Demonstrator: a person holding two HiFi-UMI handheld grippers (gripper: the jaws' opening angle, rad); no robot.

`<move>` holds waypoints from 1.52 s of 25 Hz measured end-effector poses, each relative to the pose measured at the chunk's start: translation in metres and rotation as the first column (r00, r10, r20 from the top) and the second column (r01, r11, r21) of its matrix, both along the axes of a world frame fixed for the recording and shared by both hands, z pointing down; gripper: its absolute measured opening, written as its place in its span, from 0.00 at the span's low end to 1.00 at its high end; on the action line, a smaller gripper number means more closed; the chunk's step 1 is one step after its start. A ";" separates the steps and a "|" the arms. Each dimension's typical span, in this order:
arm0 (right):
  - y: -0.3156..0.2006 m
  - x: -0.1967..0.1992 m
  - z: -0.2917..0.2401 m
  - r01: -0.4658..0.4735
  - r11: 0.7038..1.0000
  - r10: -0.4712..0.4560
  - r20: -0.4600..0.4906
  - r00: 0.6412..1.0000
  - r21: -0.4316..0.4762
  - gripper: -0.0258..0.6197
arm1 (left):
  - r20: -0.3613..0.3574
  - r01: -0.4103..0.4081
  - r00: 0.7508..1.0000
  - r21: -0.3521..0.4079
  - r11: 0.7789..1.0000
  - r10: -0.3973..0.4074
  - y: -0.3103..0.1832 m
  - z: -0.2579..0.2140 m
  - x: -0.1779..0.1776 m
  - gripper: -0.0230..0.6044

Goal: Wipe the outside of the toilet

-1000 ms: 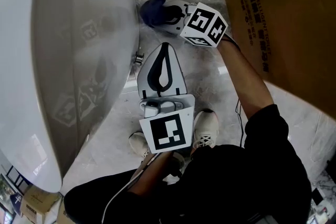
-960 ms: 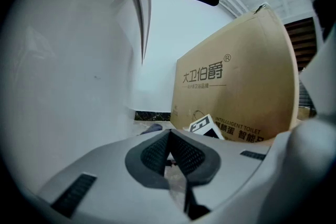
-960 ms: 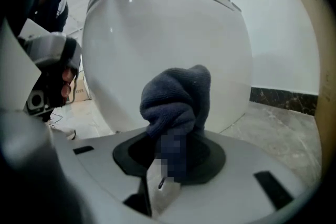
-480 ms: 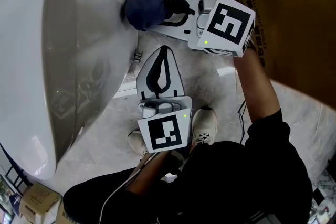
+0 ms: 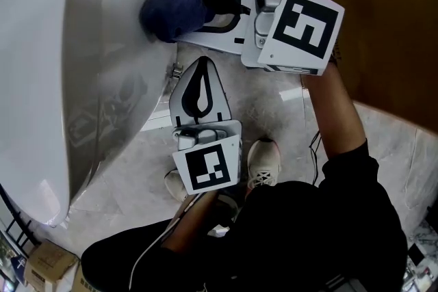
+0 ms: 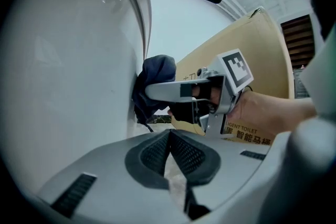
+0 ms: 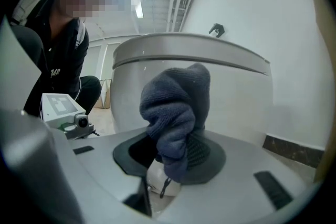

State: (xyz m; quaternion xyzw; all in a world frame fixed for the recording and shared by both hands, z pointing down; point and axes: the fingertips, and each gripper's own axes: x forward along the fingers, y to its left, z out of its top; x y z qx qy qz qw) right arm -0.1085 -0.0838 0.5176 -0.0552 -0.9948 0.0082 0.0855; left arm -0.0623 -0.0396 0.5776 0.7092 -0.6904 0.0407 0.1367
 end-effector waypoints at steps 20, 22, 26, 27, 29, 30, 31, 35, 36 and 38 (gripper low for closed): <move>0.004 0.001 -0.005 0.004 0.999 -0.003 -0.035 0.999 0.032 0.22 | 0.015 0.004 1.000 0.025 1.000 -0.004 -0.003 -0.018 0.014 0.05; 0.004 0.001 -0.001 0.004 1.000 -0.003 -0.039 0.999 0.026 0.22 | 0.017 0.006 1.000 0.024 1.000 -0.006 -0.003 -0.020 0.013 0.05; -0.001 -0.001 0.007 -0.012 1.000 0.012 -0.022 1.000 0.013 0.22 | 0.019 0.011 1.000 0.019 1.000 -0.012 -0.003 -0.019 0.011 0.05; -0.003 -0.002 0.009 -0.019 1.000 0.019 -0.014 1.000 0.007 0.22 | 0.019 0.012 1.000 0.018 1.000 -0.012 -0.003 -0.018 0.011 0.06; -0.005 -0.004 0.012 -0.031 1.000 0.031 0.001 1.000 -0.005 0.22 | 0.020 0.013 1.000 0.018 1.000 -0.013 -0.003 -0.017 0.011 0.06; -0.005 -0.004 0.013 -0.030 1.000 0.030 0.003 1.000 -0.004 0.22 | 0.021 0.012 1.000 0.019 1.000 -0.013 -0.003 -0.017 0.012 0.05; -0.004 -0.003 0.015 -0.027 1.000 0.027 0.002 1.000 -0.003 0.22 | 0.021 0.011 1.000 0.020 1.000 -0.012 -0.003 -0.019 0.013 0.06; -0.005 -0.004 0.028 -0.027 0.999 0.026 -0.017 1.000 -0.027 0.22 | 0.023 0.013 1.000 0.017 1.000 -0.013 -0.003 -0.020 0.012 0.05; -0.005 -0.005 0.031 -0.025 0.999 0.024 -0.022 0.999 -0.033 0.22 | 0.025 0.015 1.000 0.017 1.000 -0.015 -0.002 -0.019 0.012 0.05; -0.006 -0.007 0.039 -0.020 0.999 0.018 -0.035 0.999 -0.037 0.22 | 0.027 0.019 0.999 0.014 1.000 -0.019 -0.002 -0.016 0.011 0.05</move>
